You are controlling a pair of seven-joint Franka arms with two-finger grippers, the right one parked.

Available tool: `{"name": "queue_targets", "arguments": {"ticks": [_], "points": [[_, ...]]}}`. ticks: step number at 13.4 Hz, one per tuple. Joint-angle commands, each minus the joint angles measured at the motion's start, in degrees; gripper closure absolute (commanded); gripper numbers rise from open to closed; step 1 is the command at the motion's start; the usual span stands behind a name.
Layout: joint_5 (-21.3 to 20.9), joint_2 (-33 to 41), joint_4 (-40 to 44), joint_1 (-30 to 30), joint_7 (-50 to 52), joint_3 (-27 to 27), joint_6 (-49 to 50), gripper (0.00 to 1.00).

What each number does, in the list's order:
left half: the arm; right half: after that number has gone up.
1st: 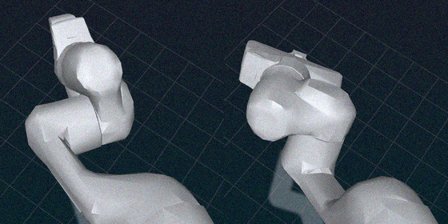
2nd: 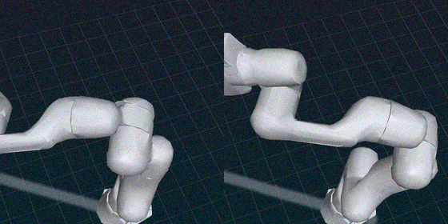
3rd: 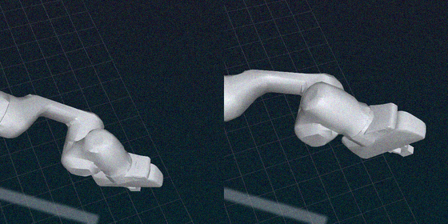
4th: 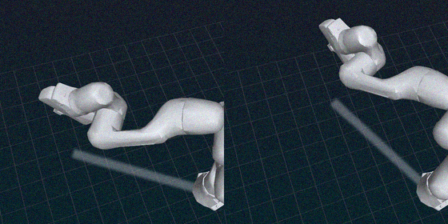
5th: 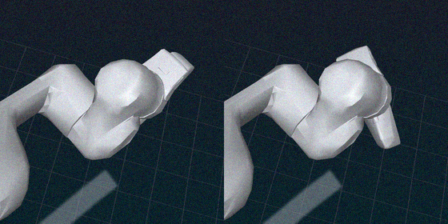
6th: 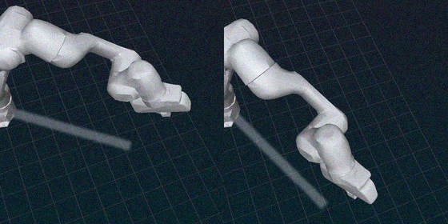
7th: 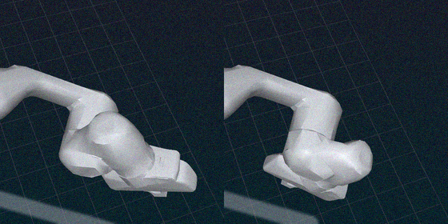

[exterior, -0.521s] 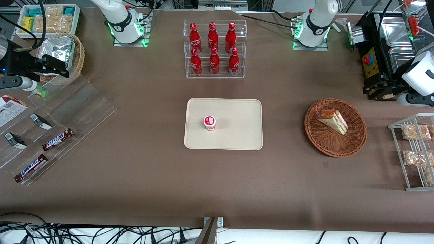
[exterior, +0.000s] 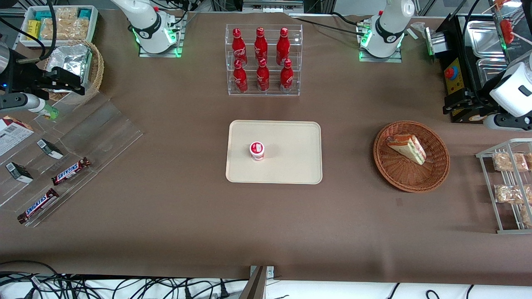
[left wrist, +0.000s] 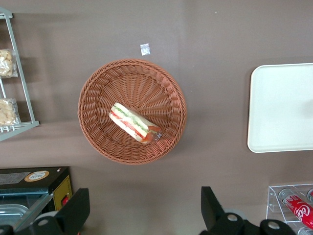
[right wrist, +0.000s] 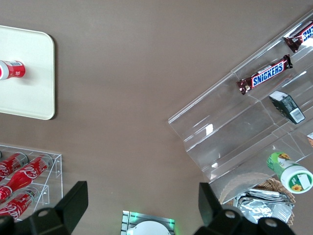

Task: Place sandwich from basket to tray
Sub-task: 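Move the left gripper toward the wicker basket with the sandwich, then lower the open left gripper over the wrapped sandwich in the basket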

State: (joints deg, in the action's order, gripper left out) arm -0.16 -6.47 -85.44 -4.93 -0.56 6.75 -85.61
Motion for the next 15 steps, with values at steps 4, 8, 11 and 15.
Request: {"name": "queue_targets", "arguments": {"ticks": [4, 8, 11, 15], "points": [[-2.4, -1.2, -2.1, -0.6, 7.3, -0.5, -0.7, 0.0], [-5.3, -0.6, -10.3, -0.6, 21.0, 0.0, -7.1, 0.0], [-5.3, 0.7, -18.9, -0.6, 32.9, 0.0, -16.5, 0.0], [-5.6, 0.7, -26.6, -0.6, 42.2, 0.0, -26.7, 0.0]]}}
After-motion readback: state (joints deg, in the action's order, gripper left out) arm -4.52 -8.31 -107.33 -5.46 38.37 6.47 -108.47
